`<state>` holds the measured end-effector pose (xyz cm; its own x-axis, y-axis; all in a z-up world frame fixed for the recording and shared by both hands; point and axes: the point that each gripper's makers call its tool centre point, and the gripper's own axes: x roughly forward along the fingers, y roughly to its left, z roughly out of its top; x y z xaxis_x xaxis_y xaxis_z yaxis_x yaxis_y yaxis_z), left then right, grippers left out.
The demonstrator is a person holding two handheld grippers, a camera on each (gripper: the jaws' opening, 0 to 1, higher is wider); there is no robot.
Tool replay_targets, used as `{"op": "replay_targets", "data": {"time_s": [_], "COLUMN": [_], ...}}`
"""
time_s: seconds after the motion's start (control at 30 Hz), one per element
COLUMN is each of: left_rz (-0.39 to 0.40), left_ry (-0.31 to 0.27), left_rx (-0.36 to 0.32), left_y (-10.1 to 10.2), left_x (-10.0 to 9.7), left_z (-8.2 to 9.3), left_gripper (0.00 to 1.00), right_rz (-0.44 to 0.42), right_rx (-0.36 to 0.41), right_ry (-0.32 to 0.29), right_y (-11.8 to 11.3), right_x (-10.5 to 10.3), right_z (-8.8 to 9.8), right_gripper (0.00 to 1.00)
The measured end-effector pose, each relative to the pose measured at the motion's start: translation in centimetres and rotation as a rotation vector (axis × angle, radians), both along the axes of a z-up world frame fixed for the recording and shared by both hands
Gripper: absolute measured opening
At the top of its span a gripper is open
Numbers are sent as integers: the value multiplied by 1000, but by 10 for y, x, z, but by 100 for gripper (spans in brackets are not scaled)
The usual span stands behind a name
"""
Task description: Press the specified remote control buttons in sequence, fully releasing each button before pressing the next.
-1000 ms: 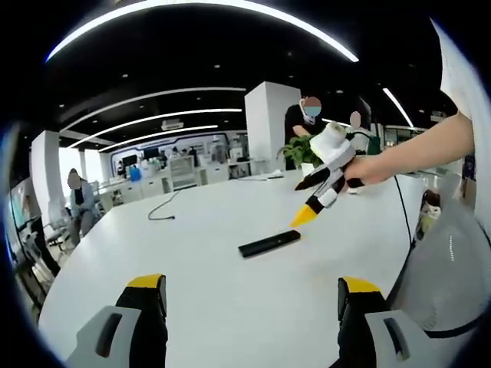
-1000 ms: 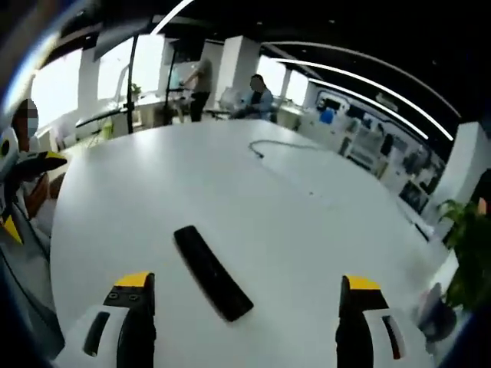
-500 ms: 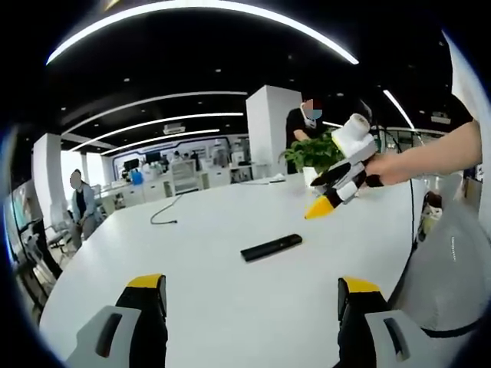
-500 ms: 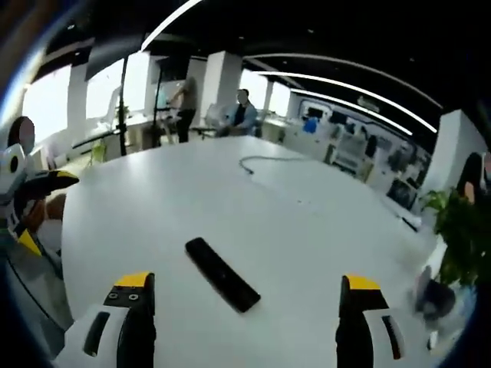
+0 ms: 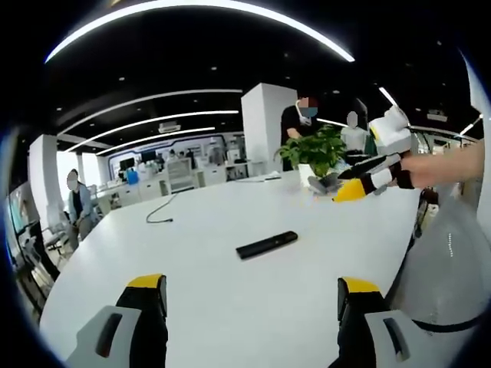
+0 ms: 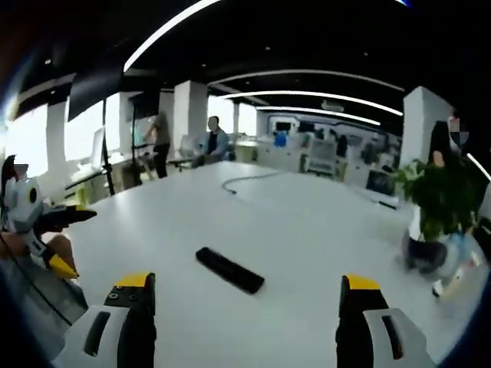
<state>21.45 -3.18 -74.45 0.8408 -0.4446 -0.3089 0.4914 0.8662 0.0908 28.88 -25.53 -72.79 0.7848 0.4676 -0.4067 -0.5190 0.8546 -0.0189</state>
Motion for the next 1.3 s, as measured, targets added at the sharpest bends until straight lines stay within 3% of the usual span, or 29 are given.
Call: {"op": "replay_targets", "data": {"time_s": [0.13,0.27,0.47,0.6,0.73,1.0,1.1,1.3], "left_rz": [4,-1,-3,6,18,23,25,37], "left_ry": [2,7,18,18,16,20,21,23], "left_rx": [-5,-1,-3,-2,-9,-3,-2,-11], "left_y": [1,0,-1,1,3,4,4,6], "left_x": [0,-1,-1,0,1,1,2,2], "left_z": [0,-1,-3,-3,-2,-3,-4,-3], "left_gripper": [95,95,95,95,95,95,95,95], "right_rz": [-30,-48,-58,-59,-67,-97,-103,-121], "right_rx": [31,-24,5,6,-26,-17,-38,-15], "right_ry": [-7,-68,-168,-177,-192,-164,-209,-156], "right_y": [-9,-19,-22,-24,-31,-56,-65,-71], "right_x": [-19,-28,-33,-40,-43,-48,-48,-50], "right_z": [-5,-6,18,25,28,25,31,10], "right_gripper": [99,99,99,90,97,94,94,96]}}
